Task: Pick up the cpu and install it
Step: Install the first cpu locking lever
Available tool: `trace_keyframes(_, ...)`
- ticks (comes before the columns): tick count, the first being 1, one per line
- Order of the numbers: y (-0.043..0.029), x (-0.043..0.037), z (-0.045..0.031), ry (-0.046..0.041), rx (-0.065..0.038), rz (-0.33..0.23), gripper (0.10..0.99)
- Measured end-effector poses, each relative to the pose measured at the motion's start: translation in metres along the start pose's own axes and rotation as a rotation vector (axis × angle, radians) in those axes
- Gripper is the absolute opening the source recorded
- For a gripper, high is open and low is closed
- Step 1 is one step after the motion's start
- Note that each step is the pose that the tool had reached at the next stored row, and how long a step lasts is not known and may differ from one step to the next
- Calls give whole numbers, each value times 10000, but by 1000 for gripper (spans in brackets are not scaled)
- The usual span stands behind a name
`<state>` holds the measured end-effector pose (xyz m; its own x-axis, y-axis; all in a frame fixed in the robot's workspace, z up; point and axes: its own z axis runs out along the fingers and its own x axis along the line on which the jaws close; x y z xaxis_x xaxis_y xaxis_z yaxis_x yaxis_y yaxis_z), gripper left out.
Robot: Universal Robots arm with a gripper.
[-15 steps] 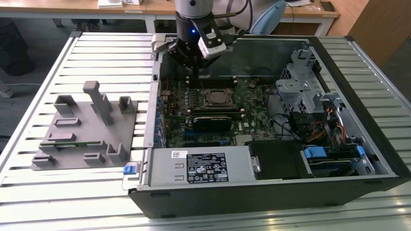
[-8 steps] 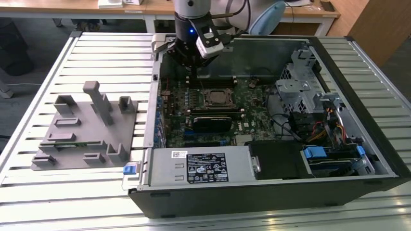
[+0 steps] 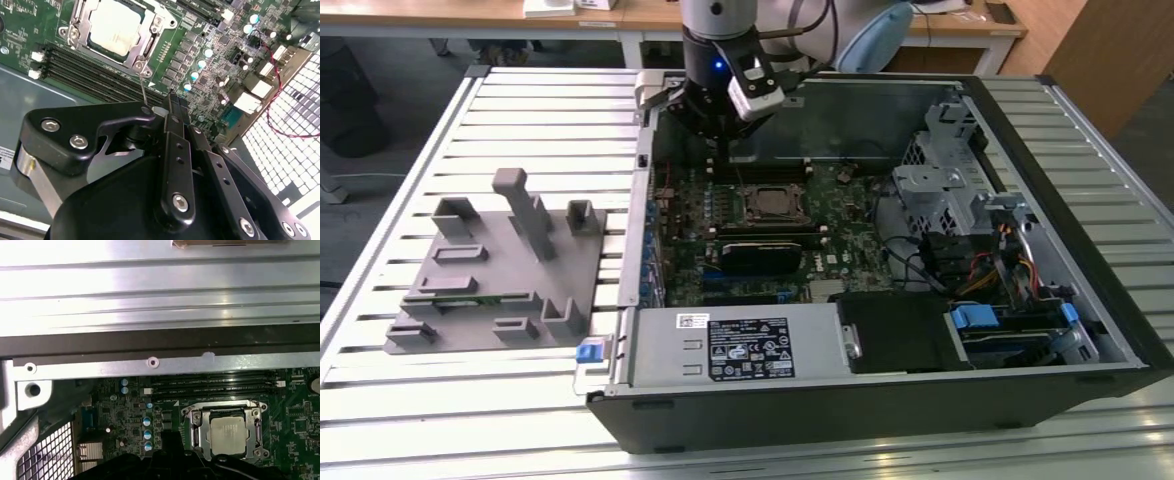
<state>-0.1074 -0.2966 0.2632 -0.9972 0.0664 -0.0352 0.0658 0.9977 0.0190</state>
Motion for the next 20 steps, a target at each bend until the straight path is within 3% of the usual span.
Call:
trace_keyframes(4, 8, 1, 12, 10, -15, -488, 106)
trace_keyframes(16, 88, 3, 34, 11, -18, -540, 106)
trace_keyframes(20, 93, -50, 37, 11, -19, -550, 106)
